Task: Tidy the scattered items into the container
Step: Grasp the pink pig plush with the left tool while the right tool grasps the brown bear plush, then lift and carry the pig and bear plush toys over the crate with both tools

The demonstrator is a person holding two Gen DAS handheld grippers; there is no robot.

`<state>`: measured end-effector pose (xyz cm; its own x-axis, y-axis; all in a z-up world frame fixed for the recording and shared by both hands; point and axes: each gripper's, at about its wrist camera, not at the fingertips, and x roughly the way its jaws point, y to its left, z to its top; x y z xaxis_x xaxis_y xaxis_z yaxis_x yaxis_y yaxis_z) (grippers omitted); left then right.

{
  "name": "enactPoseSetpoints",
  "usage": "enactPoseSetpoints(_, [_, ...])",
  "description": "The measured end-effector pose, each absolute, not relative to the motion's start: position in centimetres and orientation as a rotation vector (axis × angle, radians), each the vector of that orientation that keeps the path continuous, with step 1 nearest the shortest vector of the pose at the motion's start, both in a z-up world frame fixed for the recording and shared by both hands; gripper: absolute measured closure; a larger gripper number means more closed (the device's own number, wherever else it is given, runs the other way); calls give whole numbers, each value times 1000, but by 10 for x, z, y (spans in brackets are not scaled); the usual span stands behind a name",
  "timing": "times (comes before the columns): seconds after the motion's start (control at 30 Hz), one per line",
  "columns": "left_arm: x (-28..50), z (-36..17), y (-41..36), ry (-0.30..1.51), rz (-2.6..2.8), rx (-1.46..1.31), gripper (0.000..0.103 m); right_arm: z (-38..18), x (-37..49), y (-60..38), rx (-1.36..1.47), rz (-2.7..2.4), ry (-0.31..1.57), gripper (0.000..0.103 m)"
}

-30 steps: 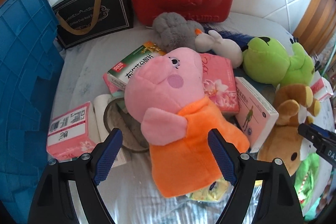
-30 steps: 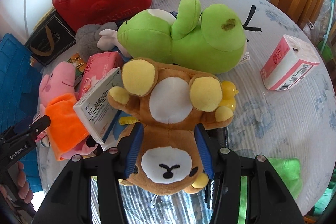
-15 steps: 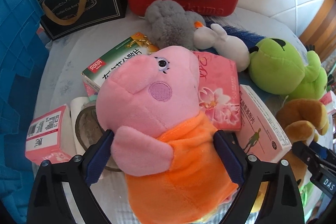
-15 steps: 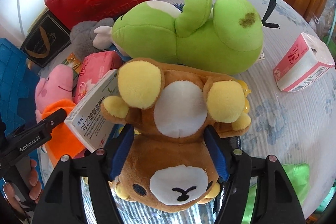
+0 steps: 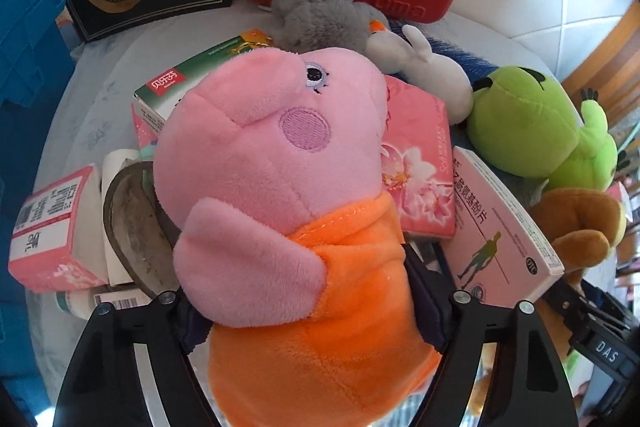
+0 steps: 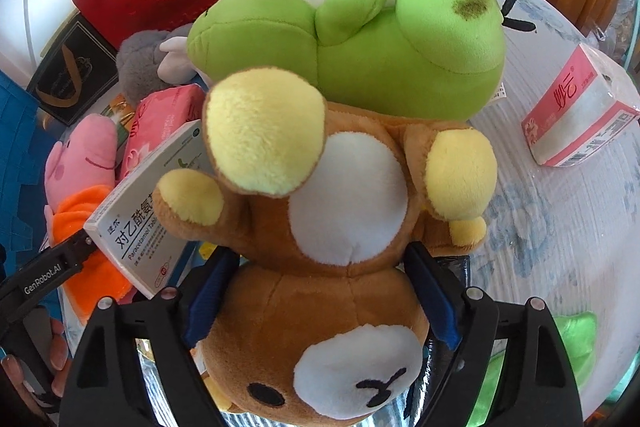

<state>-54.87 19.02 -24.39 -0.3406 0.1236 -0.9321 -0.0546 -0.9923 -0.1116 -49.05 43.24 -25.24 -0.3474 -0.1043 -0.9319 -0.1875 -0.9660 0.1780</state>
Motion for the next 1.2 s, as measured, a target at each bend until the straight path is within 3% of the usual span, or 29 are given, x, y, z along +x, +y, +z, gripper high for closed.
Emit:
enactPoseSetpoints(0.33, [-508, -223, 205, 140, 2543, -1570, 38, -240, -470, 417, -1714, 2585, 319, 31])
enactPoseSetpoints(0.8, [-471, -166, 193, 159, 2649, -1377, 40, -186, -437, 409, -1556, 2718, 307, 41])
enactPoseSetpoints(1.2, [-445, -108, 163, 152, 2761, -1248, 40, -120, -425, 366, -1412, 2866, 188, 42])
